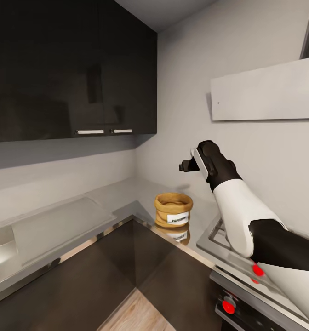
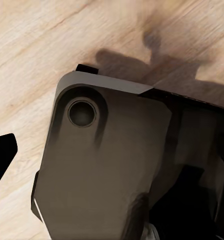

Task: In the kitchen, take the popcorn bag from the countertop, put it into the microwave, and heat it until the popcorn is cooked so the cooked popcorn ends up inside the bag.

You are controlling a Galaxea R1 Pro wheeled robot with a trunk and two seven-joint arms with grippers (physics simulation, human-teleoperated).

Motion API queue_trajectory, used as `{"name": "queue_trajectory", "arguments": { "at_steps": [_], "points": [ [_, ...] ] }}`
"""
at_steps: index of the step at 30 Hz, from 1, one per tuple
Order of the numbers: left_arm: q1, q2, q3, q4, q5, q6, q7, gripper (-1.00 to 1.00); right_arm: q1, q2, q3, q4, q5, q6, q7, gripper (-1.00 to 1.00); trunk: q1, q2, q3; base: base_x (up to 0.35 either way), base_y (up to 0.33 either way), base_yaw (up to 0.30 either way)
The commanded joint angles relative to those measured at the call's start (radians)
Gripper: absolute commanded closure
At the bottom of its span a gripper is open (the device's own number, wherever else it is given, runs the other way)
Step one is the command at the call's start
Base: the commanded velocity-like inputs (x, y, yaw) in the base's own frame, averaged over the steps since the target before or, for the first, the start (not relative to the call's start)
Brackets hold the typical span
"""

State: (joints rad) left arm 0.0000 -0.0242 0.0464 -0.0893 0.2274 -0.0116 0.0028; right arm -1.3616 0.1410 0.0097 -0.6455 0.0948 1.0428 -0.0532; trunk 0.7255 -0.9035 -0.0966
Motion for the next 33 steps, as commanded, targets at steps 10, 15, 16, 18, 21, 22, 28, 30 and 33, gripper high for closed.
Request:
{"name": "queue_trajectory", "arguments": {
  "at_steps": [10, 15, 16, 18, 21, 22, 28, 30, 33],
  "points": [
    [0.000, 0.000, 0.004, -0.001, 0.003, -0.001, 0.000, -1.00, -0.001, -0.002, 0.000, 0.112, 0.007, 0.004, -0.002, -1.00, 0.001, -0.001, -0.001, 0.184, 0.000, 0.000],
    [0.000, 0.000, 0.004, -0.001, 0.003, -0.001, 0.000, -1.00, -0.001, -0.003, 0.001, 0.194, 0.007, 0.004, -0.003, -1.00, 0.001, -0.001, -0.001, 0.012, 0.000, 0.000],
    [0.000, 0.000, 0.004, -0.001, 0.003, -0.002, 0.000, -1.00, -0.001, -0.003, 0.001, 0.210, 0.007, 0.004, -0.003, -1.00, 0.001, -0.001, -0.001, 0.002, 0.000, 0.000],
    [0.000, 0.000, 0.004, -0.001, 0.003, -0.002, 0.000, -1.00, -0.001, -0.003, 0.000, 0.234, 0.006, 0.004, -0.002, -1.00, 0.001, -0.001, -0.001, 0.001, 0.000, 0.000],
    [0.000, 0.000, 0.004, -0.001, 0.003, -0.001, 0.000, -1.00, -0.001, -0.006, 0.001, 0.272, 0.006, 0.004, -0.002, -1.00, 0.001, -0.001, -0.001, 0.000, 0.000, 0.000],
    [0.000, 0.000, 0.004, -0.001, 0.003, -0.001, 0.000, -1.00, -0.001, -0.010, 0.001, 0.280, 0.006, 0.004, -0.002, -1.00, 0.001, -0.001, -0.001, 0.000, 0.000, 0.000],
    [0.000, 0.000, 0.004, -0.001, 0.003, -0.001, 0.000, -1.00, -0.002, -0.019, 0.001, 0.288, 0.008, 0.004, 0.001, -1.00, 0.001, -0.001, -0.002, 0.000, 0.000, 0.000],
    [0.000, 0.000, 0.004, -0.001, 0.003, -0.002, 0.000, -1.00, -0.002, -0.021, 0.001, 0.288, 0.008, 0.004, -0.002, -1.00, 0.001, -0.001, -0.004, 0.000, 0.000, 0.000],
    [0.000, 0.000, 0.004, -0.001, 0.003, -0.001, -0.002, -1.00, -0.002, -0.022, 0.001, 0.286, 0.008, 0.004, -0.003, -1.00, 0.001, -0.001, -0.008, 0.000, 0.000, 0.000]
  ]
}}
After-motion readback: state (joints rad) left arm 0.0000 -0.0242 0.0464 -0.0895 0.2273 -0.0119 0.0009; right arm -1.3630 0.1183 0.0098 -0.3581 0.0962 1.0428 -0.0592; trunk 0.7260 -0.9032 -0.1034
